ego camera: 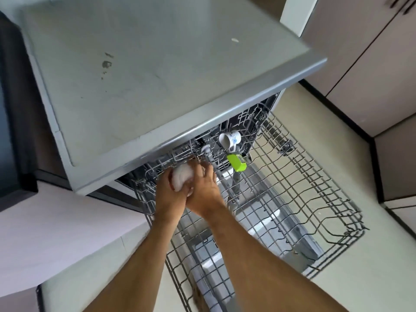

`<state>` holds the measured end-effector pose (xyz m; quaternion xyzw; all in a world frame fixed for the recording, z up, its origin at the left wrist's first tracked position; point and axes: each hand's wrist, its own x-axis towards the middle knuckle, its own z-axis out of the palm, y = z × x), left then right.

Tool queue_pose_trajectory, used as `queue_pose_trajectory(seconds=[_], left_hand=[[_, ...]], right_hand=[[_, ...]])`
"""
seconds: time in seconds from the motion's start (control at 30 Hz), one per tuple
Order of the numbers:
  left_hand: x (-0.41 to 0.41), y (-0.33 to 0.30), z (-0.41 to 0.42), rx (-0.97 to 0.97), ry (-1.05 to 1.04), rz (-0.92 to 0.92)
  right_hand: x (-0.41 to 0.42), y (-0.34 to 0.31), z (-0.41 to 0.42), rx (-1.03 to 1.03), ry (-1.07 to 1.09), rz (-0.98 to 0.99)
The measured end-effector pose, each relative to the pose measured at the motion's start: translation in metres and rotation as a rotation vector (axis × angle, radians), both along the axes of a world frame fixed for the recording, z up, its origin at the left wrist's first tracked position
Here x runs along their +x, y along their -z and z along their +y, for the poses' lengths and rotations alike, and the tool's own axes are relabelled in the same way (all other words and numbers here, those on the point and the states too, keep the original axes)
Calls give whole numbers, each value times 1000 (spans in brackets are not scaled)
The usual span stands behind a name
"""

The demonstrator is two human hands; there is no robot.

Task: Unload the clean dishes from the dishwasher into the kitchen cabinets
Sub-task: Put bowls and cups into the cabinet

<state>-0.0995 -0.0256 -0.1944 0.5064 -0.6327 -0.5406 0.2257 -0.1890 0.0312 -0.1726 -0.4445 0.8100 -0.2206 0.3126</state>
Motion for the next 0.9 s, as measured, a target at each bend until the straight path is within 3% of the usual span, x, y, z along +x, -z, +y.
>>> queue_pose_trajectory(seconds=[0.2,0.57,0.9], left_hand=[[31,-19,67,155,-59,8],[65,-102,225,-43,70,0],[122,-191,341,-175,117,-60]], right_hand=[[15,-32,80,-24,-6,-40],[41,-94,230,-154,21,-6],[79,-162,333,-226,-161,84]])
